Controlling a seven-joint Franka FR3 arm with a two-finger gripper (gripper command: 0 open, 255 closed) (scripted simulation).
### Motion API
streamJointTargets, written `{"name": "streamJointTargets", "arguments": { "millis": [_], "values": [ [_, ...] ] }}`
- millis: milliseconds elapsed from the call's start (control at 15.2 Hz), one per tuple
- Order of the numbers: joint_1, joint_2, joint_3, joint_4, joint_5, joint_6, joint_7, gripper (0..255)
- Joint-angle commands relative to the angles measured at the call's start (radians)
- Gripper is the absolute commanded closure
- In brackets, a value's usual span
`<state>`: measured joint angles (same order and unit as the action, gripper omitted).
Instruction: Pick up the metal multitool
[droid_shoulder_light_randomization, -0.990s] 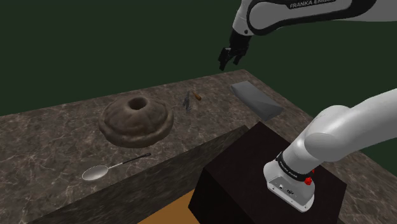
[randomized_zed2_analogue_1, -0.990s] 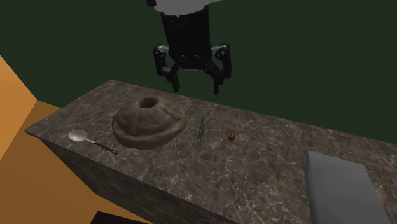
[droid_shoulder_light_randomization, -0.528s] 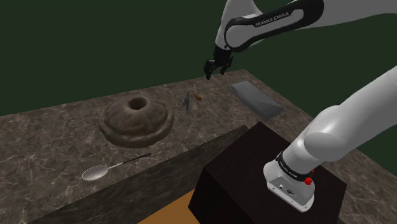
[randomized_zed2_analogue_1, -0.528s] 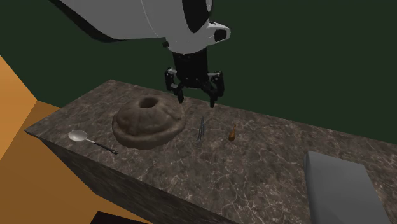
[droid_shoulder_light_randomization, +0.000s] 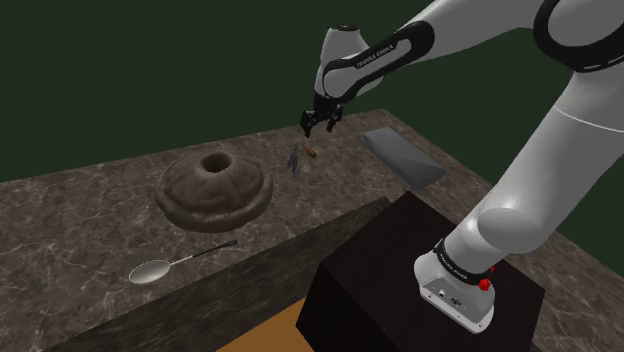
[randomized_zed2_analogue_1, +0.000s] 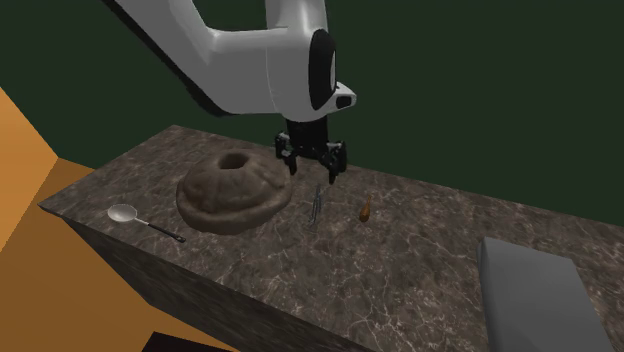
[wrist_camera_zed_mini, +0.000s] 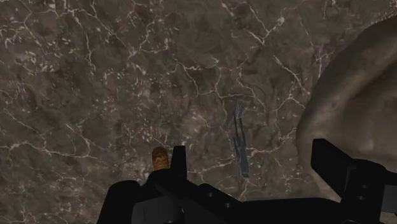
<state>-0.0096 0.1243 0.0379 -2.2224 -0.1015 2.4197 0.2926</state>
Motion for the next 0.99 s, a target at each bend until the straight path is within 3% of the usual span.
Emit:
{"name": "streamJointTargets", "arguments": {
  "millis": [0, 594, 924],
  "values": [
    [0.004, 0.077, 0.000, 0.046, -0.001, 0.024, 0.028, 0],
    [0.016, 0.433, -0.014, 0.316, 0.015, 0.084, 0.111, 0],
    [0.018, 0.480, -0.017, 0.326, 0.012, 0.120, 0.116, 0]
  ]
}}
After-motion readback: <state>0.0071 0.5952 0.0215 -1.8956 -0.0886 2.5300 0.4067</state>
